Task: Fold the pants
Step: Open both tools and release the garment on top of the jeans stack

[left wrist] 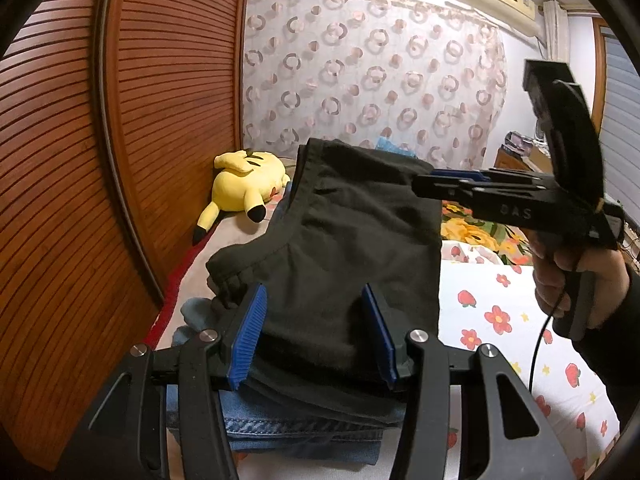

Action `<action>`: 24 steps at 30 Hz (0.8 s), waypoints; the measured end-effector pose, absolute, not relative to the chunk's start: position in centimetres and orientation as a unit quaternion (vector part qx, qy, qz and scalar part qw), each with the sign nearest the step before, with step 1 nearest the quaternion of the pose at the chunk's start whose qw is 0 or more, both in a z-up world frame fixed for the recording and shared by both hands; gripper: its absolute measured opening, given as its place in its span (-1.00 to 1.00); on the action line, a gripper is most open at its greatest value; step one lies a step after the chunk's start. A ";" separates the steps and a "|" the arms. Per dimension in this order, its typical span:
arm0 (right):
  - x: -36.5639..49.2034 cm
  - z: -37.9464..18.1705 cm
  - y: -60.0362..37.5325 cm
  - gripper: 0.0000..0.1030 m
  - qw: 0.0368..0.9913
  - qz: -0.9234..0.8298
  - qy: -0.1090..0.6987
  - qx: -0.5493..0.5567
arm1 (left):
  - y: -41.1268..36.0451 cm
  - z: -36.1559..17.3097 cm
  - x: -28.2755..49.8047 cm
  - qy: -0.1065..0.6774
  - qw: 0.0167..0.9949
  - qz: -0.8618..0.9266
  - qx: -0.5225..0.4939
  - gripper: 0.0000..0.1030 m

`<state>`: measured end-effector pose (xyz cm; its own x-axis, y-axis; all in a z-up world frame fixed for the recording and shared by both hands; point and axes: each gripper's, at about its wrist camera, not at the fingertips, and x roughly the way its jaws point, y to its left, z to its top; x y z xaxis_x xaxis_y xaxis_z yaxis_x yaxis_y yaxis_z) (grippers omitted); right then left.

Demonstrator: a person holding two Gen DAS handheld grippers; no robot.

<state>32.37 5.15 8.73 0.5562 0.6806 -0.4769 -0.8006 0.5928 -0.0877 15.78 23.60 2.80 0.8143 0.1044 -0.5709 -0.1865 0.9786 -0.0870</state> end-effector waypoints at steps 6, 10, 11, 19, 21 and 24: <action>29.6 8.8 4.5 -0.29 0.871 0.425 0.195 -0.152 | 23.3 3.4 15.0 0.288 0.952 0.080 -0.068 -0.02; 27.5 8.8 3.2 -0.29 0.873 0.425 0.192 -0.145 | 22.7 3.8 14.3 0.286 0.953 0.075 -0.064 -0.02; 26.9 8.8 2.8 -0.29 0.874 0.423 0.190 -0.144 | 22.5 3.9 14.1 0.285 0.954 0.073 -0.063 -0.02; 22.5 8.8 -0.8 -0.29 0.883 0.413 0.183 -0.127 | 20.1 5.4 12.2 0.265 0.962 0.060 -0.037 0.33; 21.5 8.7 -1.8 -0.29 0.886 0.409 0.182 -0.122 | 19.5 5.8 11.6 0.255 0.965 0.057 -0.031 0.45; 20.1 8.7 -3.1 -0.29 0.889 0.404 0.179 -0.115 | 18.6 6.6 10.7 0.242 0.969 0.051 -0.024 0.57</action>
